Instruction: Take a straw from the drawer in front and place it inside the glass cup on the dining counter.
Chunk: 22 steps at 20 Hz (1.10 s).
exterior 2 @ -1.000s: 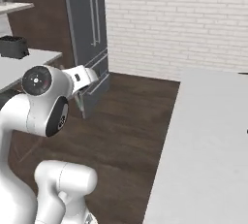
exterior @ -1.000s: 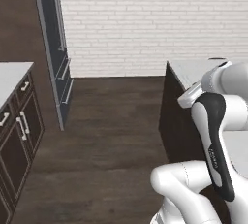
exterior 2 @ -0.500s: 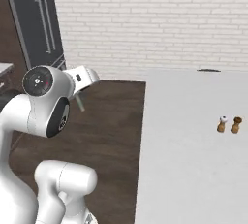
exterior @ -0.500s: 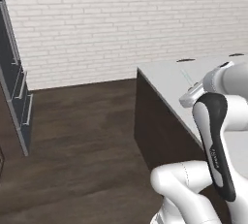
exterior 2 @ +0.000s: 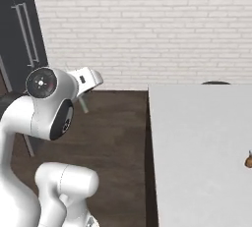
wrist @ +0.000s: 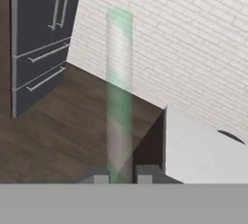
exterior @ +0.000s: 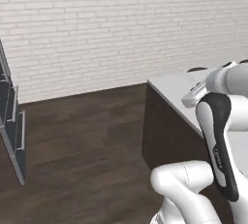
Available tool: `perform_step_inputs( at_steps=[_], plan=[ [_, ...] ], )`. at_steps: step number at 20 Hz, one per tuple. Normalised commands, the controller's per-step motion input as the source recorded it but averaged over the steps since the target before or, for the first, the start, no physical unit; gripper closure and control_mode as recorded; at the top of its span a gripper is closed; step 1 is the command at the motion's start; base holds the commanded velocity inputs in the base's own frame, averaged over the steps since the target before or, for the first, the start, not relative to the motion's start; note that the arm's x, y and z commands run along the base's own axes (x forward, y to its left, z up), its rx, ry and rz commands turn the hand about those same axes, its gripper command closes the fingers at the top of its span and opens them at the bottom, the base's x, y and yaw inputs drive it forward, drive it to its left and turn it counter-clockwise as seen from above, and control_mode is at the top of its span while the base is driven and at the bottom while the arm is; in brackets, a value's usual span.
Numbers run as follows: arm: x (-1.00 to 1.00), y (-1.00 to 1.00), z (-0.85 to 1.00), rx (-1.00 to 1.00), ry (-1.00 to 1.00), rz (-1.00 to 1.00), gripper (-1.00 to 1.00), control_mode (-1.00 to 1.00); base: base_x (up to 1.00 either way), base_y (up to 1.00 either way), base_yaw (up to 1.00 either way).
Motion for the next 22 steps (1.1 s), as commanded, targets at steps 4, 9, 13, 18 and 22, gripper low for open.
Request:
perform_step_inputs(
  at_steps=[4, 9, 13, 18, 22],
  plan=[
    [0.00, 0.00, 0.00, 0.00, 0.00, 0.00, 1.00, 1.00, 0.89, 0.66, -0.08],
    [0.00, 0.00, 0.00, 0.00, 0.00, 0.00, 1.00, 1.00, 0.98, 0.63, -0.10],
    [0.00, 0.00, 0.00, 0.00, 0.00, 0.00, 1.00, 1.00, 1.00, 0.55, -0.11],
    [0.00, 0.00, 0.00, 0.00, 0.00, 0.00, 1.00, 1.00, 1.00, 0.37, -0.17],
    [0.00, 0.00, 0.00, 0.00, 0.00, 0.00, 1.00, 1.00, 1.00, 0.37, -0.24]
  ],
)
